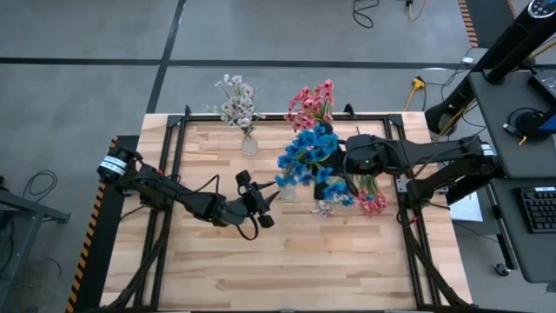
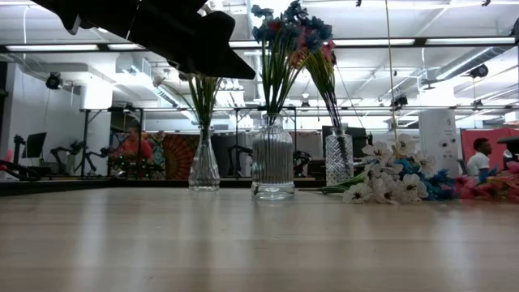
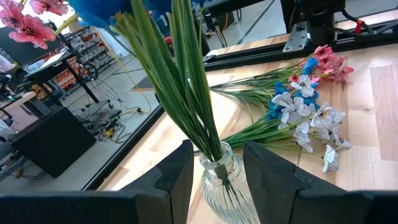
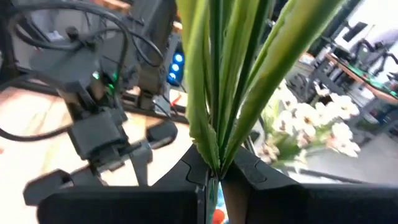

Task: Sort flowers into vase by color
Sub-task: Put the left blue flowers into the middle transparent vase

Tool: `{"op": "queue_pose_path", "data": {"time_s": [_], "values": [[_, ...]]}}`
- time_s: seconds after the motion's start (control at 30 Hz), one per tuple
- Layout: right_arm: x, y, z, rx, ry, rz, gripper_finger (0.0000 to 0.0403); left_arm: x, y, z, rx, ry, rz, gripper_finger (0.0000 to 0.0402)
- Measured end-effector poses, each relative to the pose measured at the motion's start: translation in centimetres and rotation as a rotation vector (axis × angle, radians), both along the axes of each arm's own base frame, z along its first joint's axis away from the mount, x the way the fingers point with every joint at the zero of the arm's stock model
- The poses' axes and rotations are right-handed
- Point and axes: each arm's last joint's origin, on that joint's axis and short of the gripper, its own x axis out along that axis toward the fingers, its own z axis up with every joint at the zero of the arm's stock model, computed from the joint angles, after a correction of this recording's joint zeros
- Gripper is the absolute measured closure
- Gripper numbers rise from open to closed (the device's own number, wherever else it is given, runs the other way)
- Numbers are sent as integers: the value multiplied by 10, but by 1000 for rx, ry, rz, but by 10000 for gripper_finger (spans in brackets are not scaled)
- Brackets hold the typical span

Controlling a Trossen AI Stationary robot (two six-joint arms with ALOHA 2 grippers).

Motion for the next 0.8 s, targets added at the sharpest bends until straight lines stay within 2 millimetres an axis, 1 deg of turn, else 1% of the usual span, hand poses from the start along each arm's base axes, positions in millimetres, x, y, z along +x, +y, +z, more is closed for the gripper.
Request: {"op": "queue_pose_path", "data": {"time_s": [0.17,0.27,0.53,0.63,0.73,0.8], "values": [[8,1,-2,-15,-28,21,385,0,0,0,0,-3,-1,277],[9,1,0,-23,-41,21,385,0,0,0,0,-3,-1,277],[8,1,15,-83,-155,27,385,0,0,0,0,-2,-1,278],[6,1,21,-84,-143,25,385,0,0,0,0,-2,-1,278],[2,1,26,-38,-96,18,385,0,0,0,1,-1,-1,278],[1,0,26,-18,-62,14,385,0,0,0,1,0,-1,278]]}}
